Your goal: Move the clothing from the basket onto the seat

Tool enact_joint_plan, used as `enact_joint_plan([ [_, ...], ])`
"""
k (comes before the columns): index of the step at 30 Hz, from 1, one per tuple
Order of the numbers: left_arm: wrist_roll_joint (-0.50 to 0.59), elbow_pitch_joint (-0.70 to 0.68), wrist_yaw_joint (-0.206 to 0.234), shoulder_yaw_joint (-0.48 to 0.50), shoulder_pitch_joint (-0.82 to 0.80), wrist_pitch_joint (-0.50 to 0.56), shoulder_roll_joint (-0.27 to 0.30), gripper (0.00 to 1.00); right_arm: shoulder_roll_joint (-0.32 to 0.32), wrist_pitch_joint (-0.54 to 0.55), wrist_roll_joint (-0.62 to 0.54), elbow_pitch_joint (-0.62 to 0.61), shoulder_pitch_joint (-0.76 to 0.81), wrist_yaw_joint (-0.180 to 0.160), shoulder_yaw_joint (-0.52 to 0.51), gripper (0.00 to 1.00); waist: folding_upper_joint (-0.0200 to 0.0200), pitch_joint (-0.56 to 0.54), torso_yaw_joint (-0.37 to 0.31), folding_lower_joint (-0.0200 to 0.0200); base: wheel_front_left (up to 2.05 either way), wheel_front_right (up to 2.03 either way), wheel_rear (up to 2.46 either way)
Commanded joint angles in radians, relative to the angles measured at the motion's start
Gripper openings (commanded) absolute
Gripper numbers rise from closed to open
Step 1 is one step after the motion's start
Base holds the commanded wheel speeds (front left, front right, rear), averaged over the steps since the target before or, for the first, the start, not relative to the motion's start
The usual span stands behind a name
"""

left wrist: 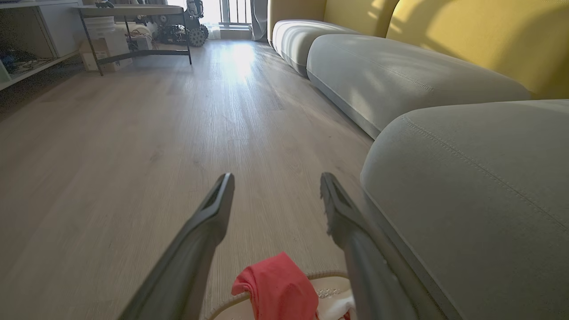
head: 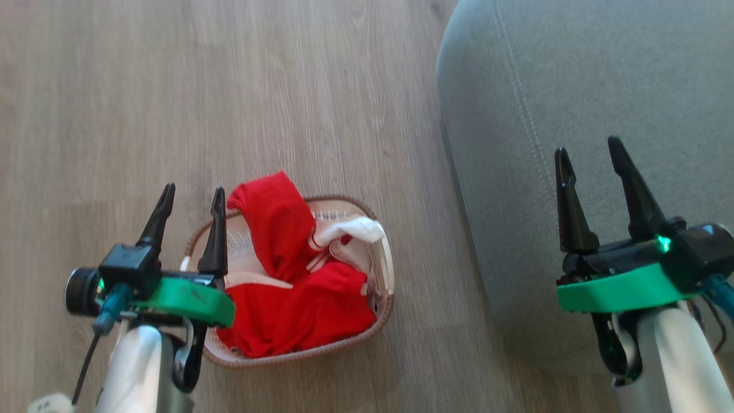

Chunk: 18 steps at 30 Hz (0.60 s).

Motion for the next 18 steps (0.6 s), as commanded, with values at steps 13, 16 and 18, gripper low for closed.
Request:
enact_joint_plan([
  [13, -0.04, 0.219, -0.01, 0.062, -0.192, -0.01, 0.022, 1.0, 0.01, -0.009, 0.004, -0.113, -0.114, 0.0, 0.004, 1.0, 0.0, 0.215, -0.049, -0.0001, 0.0, 0.0, 0.0],
  [16, -0.046, 0.324, -0.013, 0.058, -0.24, -0.01, 0.029, 1.0, 0.012, -0.009, 0.007, -0.132, -0.134, 0.0, 0.002, 1.0, 0.0, 0.257, -0.057, -0.0001, 0.0, 0.0, 0.0],
  [18, -0.048, 0.395, -0.016, 0.05, -0.277, -0.007, 0.034, 1.0, 0.012, -0.009, 0.007, -0.145, -0.146, 0.0, 0.001, 1.0, 0.0, 0.286, -0.061, -0.0001, 0.0, 0.0, 0.0],
])
